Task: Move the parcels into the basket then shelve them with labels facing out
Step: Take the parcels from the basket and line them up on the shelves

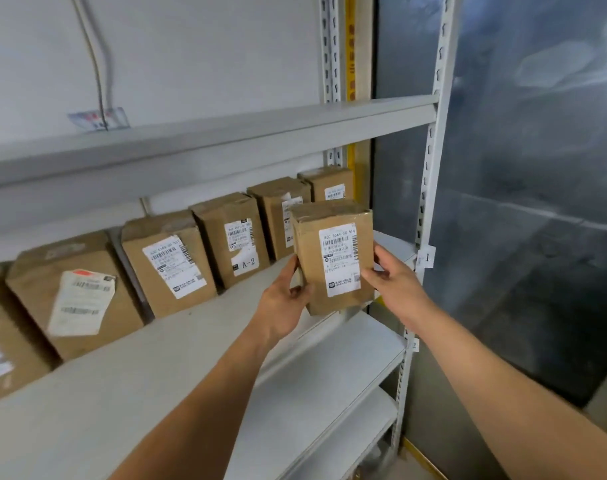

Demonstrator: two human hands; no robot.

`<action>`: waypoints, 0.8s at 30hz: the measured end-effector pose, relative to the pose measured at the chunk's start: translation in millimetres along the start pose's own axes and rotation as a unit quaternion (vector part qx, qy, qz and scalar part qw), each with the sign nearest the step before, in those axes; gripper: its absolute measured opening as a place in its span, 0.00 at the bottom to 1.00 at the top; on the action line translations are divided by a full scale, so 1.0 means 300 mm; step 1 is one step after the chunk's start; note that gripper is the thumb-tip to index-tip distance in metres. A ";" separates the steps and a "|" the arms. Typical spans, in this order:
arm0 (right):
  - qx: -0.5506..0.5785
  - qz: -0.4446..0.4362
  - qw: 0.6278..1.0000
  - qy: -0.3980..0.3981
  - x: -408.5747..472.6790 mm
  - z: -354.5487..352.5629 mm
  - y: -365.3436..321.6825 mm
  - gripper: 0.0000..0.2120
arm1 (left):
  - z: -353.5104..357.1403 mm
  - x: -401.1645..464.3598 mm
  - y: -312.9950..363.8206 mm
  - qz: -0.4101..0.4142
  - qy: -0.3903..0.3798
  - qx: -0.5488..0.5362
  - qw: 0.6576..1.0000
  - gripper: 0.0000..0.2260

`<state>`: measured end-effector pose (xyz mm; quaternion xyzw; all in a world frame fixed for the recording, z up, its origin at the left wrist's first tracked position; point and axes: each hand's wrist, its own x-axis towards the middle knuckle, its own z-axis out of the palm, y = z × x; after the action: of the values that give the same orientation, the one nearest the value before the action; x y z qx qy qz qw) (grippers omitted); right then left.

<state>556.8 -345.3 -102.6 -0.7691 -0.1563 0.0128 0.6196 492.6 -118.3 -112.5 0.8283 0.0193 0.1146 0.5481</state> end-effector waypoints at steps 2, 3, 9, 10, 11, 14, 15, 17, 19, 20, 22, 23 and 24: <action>0.002 0.009 1.000 0.000 0.068 0.000 0.025 0.28 | 0.014 0.054 -0.011 -0.010 0.008 0.004 1.000 0.30; 0.003 0.015 1.000 0.000 0.103 -0.004 0.044 0.28 | 0.027 0.086 -0.019 -0.016 0.015 0.005 1.000 0.30; 0.002 0.037 0.999 0.014 0.371 -0.092 0.177 0.23 | 0.157 0.330 -0.067 -0.030 0.038 0.014 0.999 0.32; 0.007 0.044 0.999 0.024 0.414 -0.114 0.192 0.23 | 0.182 0.370 -0.068 -0.027 0.037 0.017 0.999 0.32; 0.010 0.055 0.998 0.033 0.456 -0.136 0.205 0.24 | 0.205 0.411 -0.069 -0.025 0.040 0.016 0.999 0.31; -0.001 0.063 0.998 0.030 0.574 -0.187 0.233 0.24 | 0.263 0.517 -0.066 -0.031 0.060 0.009 0.998 0.31; -0.003 0.065 0.998 0.022 0.612 -0.199 0.240 0.24 | 0.278 0.553 -0.070 -0.029 0.067 0.007 0.997 0.30; 0.007 0.065 0.998 0.008 0.685 -0.216 0.260 0.23 | 0.302 0.612 -0.078 -0.025 0.080 0.002 0.996 0.30; 0.016 0.068 0.998 -0.001 0.745 -0.221 0.280 0.23 | 0.321 0.653 -0.068 -0.034 0.091 -0.006 0.995 0.29; 0.021 0.067 0.998 -0.003 0.770 -0.221 0.288 0.23 | 0.327 0.671 -0.060 -0.040 0.096 -0.008 0.995 0.29; 0.027 0.064 0.998 -0.011 0.797 -0.220 0.282 0.23 | 0.333 0.702 -0.052 -0.041 0.102 0.002 0.994 0.30; 0.029 0.065 0.997 -0.014 0.806 -0.221 0.276 0.23 | 0.334 0.717 -0.055 -0.041 0.104 0.013 0.994 0.29; 0.029 0.066 0.997 -0.018 0.815 -0.222 0.271 0.23 | 0.335 0.729 -0.054 -0.041 0.107 0.021 0.993 0.29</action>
<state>821.8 -360.7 -122.5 -0.7590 -0.1158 0.0716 0.6367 728.1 -168.2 -127.9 0.8212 0.1143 0.1792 0.5295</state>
